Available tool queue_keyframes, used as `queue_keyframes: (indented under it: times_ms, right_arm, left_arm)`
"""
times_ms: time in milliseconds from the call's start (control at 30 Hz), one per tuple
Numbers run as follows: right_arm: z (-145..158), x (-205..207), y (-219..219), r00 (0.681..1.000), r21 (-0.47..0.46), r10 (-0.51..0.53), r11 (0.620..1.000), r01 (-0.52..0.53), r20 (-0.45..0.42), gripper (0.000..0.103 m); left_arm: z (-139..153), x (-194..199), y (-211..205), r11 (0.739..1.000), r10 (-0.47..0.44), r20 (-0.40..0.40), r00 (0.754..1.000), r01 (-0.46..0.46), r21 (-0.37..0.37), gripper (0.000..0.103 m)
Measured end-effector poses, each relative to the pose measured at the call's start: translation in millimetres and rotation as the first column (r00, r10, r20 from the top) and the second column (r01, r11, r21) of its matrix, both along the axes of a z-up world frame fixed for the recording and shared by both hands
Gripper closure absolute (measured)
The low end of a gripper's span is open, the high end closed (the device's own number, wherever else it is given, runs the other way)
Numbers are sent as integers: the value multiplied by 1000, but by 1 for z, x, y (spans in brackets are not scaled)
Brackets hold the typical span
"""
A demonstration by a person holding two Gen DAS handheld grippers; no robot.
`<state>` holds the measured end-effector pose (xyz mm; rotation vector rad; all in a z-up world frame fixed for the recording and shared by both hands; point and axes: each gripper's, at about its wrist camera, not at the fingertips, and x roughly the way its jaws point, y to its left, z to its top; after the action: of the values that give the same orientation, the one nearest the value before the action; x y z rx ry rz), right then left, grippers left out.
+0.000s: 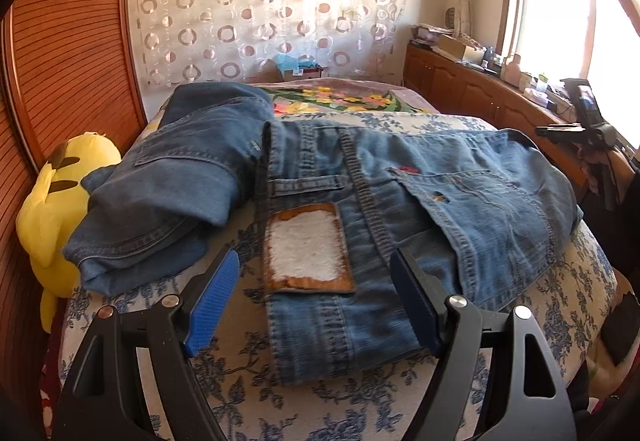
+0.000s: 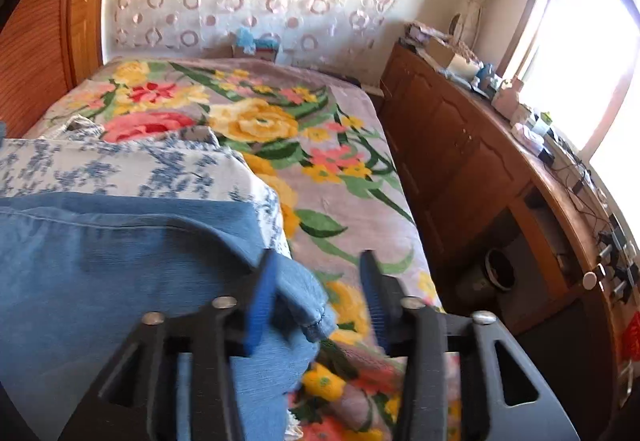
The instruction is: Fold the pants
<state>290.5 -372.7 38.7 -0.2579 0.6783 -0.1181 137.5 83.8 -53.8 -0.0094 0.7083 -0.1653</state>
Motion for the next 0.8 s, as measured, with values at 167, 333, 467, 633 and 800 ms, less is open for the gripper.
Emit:
queue_keyframes:
  times_ms: [167,333,467,633,800]
  right_arm:
    - [0,-57,1,993,82,117,989,-120,35,54]
    - [-17,-113,9,967,158,250,954,-254,45,54]
    - [-37,-144,18,947,185,321,930,-319,19,53]
    - [-53,-167,14,932,215,361,910,-354,7,50]
    - [-65,-181,14,917,195,399,900,-390,-12,40]
  left_arm:
    - [-10,-2,10,1000,16,-29,999,-17,-6,24]
    - [-24,-9,13,1000,10,-67,998,-12,-28,24]
    - [-27,-12,13,999,2,-75,997,-5,-44,24]
    - [-27,-19,12,998,-19,-82,996,13,-69,28]
    - [-30,-22,10,996,-45,-99,994,37,-84,37]
